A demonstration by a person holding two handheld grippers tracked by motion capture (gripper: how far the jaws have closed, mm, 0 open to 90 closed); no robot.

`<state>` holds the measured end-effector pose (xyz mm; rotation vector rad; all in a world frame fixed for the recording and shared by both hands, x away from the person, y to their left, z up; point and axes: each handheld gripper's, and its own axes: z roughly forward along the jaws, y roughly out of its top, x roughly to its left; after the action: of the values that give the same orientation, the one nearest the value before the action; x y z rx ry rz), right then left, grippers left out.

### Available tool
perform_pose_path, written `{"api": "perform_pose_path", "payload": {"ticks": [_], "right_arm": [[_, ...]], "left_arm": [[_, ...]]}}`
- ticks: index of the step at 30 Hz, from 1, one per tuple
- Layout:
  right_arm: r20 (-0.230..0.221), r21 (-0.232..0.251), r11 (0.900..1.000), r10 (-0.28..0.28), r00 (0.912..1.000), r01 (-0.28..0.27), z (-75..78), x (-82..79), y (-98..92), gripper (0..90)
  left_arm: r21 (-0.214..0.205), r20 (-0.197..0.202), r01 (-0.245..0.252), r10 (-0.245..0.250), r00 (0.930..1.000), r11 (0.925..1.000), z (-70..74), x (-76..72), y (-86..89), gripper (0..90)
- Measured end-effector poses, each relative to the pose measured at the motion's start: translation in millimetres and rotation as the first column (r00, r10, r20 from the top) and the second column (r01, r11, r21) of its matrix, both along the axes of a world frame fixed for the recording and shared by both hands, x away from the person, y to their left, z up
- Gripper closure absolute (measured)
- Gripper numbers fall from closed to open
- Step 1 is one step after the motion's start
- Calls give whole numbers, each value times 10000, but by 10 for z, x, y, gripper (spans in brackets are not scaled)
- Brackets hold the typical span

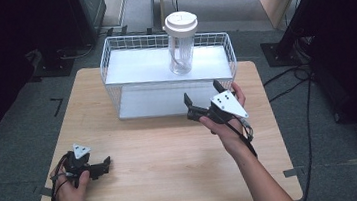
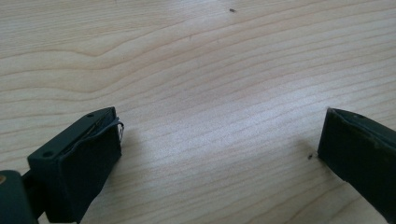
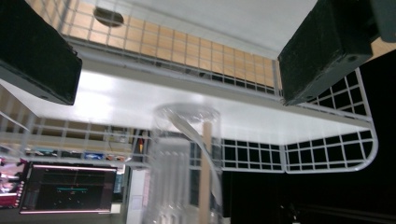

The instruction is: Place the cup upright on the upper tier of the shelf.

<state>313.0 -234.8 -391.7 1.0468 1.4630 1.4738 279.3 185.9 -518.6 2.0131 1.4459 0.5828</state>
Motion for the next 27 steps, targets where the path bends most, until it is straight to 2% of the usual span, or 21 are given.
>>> {"api": "perform_pose_path", "payload": {"ticks": [5, 9, 13, 16, 21, 27], "right_arm": [[-98, 152, 9996, -242, 9997, 244, -134, -121, -175, 0], [-84, -108, 9997, -234, 9997, 233, -232, -222, -283, 0], [-275, -228, 9993, -308, 9991, 301, -335, -309, -396, 0], [-611, -60, 9993, -378, 9974, 375, -414, -369, -483, 0], [-1038, 569, 9964, -565, 9930, 626, -489, -459, -678, 0], [-1385, 403, 9935, -1001, 9853, 1066, -628, -569, -913, 0]], "left_arm": [[-21, 19, -29, 29, 10000, 10000, -2, -12, -2, 0], [-22, 11, -25, 25, 10000, 10000, -2, -15, -2, 0], [-21, 12, -24, 24, 10000, 10000, -2, -15, -2, 0], [-22, 12, -26, 26, 10000, 10000, -2, -15, -2, 0], [-3, 10, -18, 18, 10000, 10000, -2, -24, 0, 0], [-6, 11, -21, 21, 10000, 10000, -2, -24, 0, 0]]}}
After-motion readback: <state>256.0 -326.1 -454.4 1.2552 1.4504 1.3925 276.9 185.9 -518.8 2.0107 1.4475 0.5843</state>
